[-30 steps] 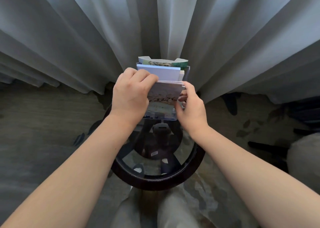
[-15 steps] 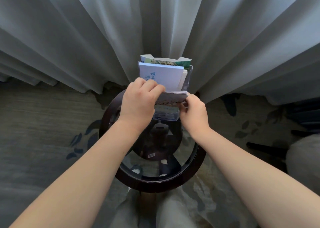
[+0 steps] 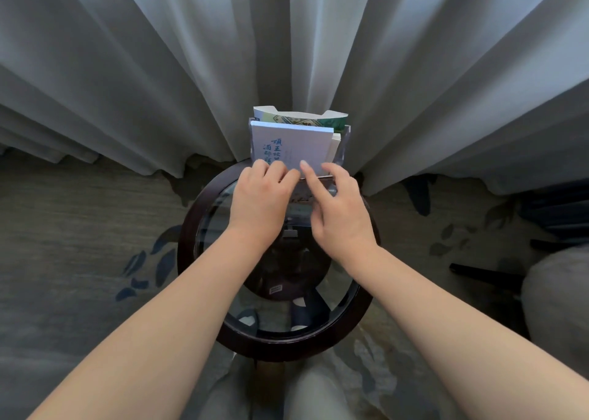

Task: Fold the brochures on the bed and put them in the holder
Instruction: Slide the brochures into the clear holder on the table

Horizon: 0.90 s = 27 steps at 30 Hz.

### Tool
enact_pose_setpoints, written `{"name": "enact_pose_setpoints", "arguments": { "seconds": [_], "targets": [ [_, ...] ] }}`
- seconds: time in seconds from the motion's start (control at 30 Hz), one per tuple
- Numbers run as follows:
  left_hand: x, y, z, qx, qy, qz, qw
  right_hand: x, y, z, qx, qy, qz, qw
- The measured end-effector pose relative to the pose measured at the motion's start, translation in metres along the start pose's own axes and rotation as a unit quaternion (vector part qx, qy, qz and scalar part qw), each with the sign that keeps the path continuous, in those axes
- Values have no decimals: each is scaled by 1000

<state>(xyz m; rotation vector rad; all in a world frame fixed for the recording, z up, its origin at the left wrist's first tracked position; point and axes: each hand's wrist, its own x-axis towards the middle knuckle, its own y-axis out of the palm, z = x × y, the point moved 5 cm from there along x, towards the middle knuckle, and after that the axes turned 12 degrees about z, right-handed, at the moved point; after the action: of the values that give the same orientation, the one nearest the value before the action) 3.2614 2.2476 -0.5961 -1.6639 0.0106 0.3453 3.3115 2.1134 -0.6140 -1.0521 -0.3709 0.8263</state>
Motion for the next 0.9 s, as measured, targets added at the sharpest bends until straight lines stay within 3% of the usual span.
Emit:
{"name": "enact_pose_setpoints", "arguments": {
  "seconds": [0.17, 0.63, 0.9],
  "targets": [
    [-2, 11, 0, 58, -20, 34, 998, -5, 8, 7, -66, 34, 70, 995],
    [-18, 17, -7, 57, -28, 100, 993, 5, 2, 18, -205, 14, 130, 970],
    [-8, -34, -1, 71, 1, 122, 990, 11, -29, 24, -147, 35, 159, 976]
  ]
}}
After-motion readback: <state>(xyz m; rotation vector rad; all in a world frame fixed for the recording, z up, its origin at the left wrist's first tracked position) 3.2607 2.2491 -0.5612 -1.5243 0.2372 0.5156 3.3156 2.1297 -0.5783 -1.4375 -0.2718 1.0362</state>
